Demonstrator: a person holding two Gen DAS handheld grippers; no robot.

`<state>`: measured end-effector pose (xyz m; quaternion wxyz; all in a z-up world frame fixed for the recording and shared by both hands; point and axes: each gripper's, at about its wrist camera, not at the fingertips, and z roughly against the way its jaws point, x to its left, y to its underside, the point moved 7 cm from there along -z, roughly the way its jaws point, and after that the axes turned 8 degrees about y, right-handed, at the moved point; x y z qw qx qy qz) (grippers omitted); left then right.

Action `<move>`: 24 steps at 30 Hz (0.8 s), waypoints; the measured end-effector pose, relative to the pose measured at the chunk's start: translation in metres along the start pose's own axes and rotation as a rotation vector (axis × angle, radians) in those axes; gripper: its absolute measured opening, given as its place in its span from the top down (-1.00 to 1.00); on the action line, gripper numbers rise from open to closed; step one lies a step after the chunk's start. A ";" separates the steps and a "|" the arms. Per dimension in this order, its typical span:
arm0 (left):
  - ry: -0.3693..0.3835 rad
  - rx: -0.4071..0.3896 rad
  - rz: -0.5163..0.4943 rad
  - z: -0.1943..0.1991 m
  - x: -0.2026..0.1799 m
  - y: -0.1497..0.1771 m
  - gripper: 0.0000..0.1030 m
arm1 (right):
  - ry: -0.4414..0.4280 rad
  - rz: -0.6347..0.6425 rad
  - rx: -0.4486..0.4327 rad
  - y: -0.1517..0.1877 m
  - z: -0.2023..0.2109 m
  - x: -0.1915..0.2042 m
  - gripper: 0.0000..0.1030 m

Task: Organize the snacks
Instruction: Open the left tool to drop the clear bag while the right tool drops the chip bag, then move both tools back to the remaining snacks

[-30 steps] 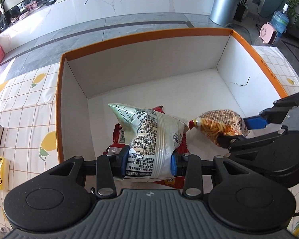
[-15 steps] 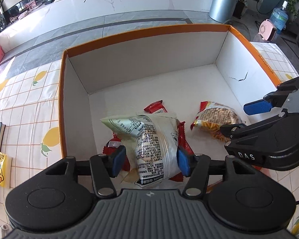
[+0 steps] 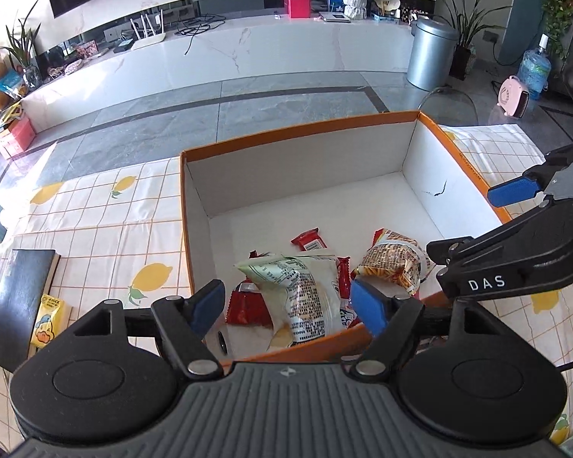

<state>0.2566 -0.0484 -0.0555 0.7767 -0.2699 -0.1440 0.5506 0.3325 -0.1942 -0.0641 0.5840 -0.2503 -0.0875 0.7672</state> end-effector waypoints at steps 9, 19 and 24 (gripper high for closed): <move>-0.020 -0.074 -0.018 0.047 -0.010 0.028 -0.71 | -0.076 -0.116 -0.132 0.041 0.059 0.007 -0.50; 0.011 -0.108 0.062 0.076 -0.021 0.079 -0.71 | -0.139 -0.218 -0.222 0.117 0.093 0.027 -0.54; 0.010 -0.114 0.080 0.078 -0.021 0.104 -0.71 | -0.149 -0.345 -0.235 0.158 0.092 0.029 -0.54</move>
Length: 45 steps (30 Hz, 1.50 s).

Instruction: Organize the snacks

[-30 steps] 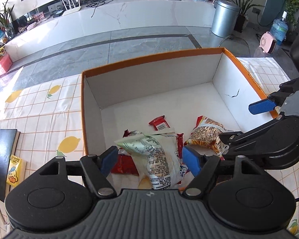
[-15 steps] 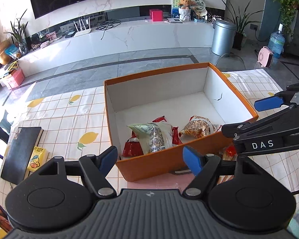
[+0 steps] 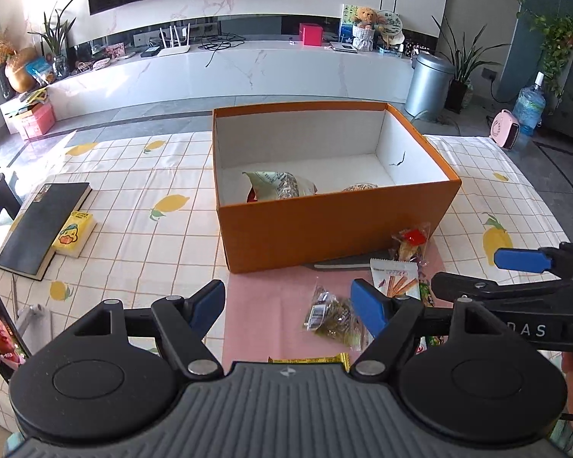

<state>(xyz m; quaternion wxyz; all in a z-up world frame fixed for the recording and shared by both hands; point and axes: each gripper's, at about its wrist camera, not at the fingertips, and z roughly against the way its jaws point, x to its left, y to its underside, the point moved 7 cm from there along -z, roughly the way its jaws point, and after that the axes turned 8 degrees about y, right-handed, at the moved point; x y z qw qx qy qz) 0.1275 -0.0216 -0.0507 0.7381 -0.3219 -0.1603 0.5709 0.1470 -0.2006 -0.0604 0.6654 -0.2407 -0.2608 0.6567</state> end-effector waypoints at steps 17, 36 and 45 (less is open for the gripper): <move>0.014 0.060 0.034 -0.031 0.000 0.063 -0.71 | 0.021 -0.079 0.094 0.095 -0.031 0.001 -0.53; 0.039 0.141 0.126 -0.071 0.026 0.076 -0.67 | -0.004 -0.102 0.136 0.088 -0.066 0.021 -0.51; 0.054 0.268 0.197 -0.084 0.036 0.092 -0.70 | 0.018 -0.161 0.152 0.087 -0.074 0.009 -0.24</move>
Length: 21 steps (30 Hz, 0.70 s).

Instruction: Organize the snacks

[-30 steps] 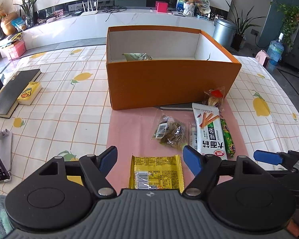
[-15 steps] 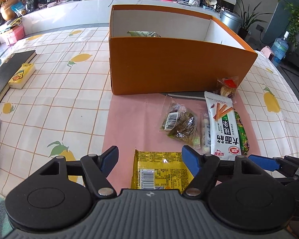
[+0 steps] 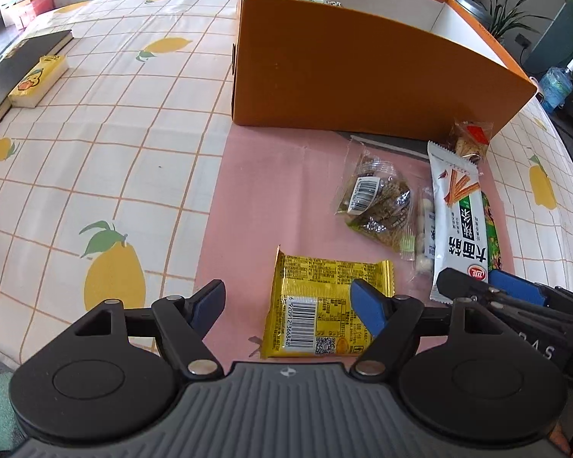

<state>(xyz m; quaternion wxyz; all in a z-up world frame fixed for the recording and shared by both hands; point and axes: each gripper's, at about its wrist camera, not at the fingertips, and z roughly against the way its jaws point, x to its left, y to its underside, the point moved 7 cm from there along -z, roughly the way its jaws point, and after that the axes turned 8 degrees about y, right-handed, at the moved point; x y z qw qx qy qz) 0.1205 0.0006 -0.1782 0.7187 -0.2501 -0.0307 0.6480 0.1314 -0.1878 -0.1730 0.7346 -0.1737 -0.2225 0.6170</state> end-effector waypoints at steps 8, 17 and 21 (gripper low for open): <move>0.004 0.040 -0.063 -0.008 -0.011 0.007 -0.33 | 0.001 -0.030 0.004 0.001 -0.002 -0.003 0.36; 0.036 -0.036 -0.061 -0.010 -0.018 -0.010 0.45 | -0.011 -0.020 0.029 0.014 0.008 -0.006 0.70; -0.045 -0.092 -0.074 -0.008 -0.015 -0.023 0.76 | -0.019 0.009 0.055 0.024 0.013 -0.005 0.76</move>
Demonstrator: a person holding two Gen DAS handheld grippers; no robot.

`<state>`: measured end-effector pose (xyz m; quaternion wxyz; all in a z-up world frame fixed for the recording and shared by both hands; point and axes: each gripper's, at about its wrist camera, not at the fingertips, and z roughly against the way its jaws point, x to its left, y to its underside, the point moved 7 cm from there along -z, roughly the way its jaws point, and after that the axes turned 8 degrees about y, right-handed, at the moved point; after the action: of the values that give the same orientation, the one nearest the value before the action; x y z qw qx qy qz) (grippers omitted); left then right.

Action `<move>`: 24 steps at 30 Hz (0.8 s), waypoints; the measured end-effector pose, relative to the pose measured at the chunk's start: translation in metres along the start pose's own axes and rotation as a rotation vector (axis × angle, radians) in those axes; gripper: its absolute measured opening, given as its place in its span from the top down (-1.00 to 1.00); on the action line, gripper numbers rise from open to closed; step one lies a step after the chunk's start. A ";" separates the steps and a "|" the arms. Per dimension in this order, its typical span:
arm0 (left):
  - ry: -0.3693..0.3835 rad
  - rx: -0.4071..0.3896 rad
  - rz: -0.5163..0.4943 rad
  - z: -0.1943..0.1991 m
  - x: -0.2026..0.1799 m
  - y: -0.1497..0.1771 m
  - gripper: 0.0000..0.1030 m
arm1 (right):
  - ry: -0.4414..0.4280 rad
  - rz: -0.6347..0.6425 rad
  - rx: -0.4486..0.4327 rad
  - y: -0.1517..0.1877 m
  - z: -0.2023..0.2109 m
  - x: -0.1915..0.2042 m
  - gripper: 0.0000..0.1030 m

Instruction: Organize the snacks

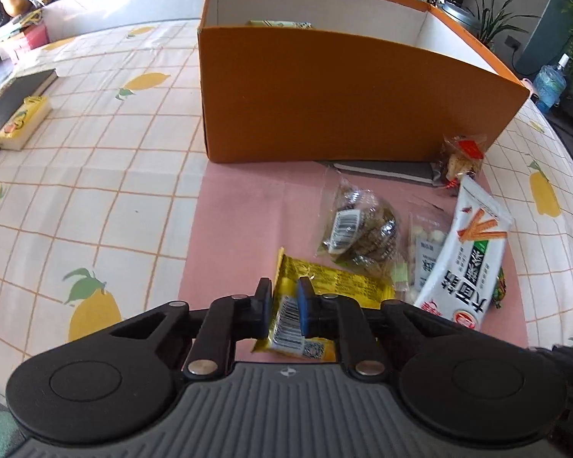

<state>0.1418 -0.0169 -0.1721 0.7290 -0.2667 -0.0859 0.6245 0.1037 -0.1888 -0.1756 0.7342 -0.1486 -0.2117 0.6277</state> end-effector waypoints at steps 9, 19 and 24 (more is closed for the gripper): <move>0.010 0.043 0.069 0.019 0.007 0.002 0.31 | 0.017 -0.041 -0.037 -0.003 0.006 -0.009 0.23; 0.061 0.141 0.028 0.020 -0.005 0.023 -0.27 | 0.013 -0.126 -0.064 -0.021 0.002 -0.015 -0.15; 0.044 0.131 -0.016 0.011 -0.009 0.025 -0.21 | 0.017 -0.116 -0.069 -0.029 -0.004 -0.010 -0.34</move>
<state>0.1133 -0.0202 -0.1739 0.7515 -0.2316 -0.0309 0.6170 0.1298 -0.2035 -0.1666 0.7655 -0.1664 -0.2352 0.5753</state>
